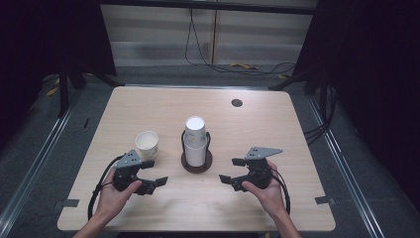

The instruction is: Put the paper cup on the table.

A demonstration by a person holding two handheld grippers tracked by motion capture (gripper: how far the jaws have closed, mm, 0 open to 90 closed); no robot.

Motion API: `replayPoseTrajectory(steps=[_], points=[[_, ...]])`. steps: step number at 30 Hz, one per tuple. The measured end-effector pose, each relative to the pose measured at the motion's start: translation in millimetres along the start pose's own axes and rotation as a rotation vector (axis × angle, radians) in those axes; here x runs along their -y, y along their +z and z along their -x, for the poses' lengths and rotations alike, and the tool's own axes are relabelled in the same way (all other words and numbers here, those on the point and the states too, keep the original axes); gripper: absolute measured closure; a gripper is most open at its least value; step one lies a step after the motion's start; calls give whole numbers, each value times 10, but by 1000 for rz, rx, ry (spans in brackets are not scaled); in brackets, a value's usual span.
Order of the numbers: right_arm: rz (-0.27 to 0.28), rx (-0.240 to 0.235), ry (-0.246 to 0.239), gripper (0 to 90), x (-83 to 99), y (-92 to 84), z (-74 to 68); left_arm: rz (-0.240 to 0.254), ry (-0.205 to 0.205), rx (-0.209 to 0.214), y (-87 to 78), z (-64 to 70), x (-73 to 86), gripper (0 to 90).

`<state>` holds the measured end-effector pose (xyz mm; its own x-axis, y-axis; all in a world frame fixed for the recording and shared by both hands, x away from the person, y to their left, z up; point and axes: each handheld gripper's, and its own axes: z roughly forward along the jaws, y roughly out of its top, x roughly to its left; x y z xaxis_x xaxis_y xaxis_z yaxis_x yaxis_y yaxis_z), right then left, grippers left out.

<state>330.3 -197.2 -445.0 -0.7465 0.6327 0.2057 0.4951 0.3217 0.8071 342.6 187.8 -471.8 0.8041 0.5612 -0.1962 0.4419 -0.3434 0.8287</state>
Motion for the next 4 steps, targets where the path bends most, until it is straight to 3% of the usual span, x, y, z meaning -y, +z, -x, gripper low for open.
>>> replayPoseTrajectory(steps=[4], points=[[0,-2,10,181,10,27,4,-24,10,3,52,2,37,180]])
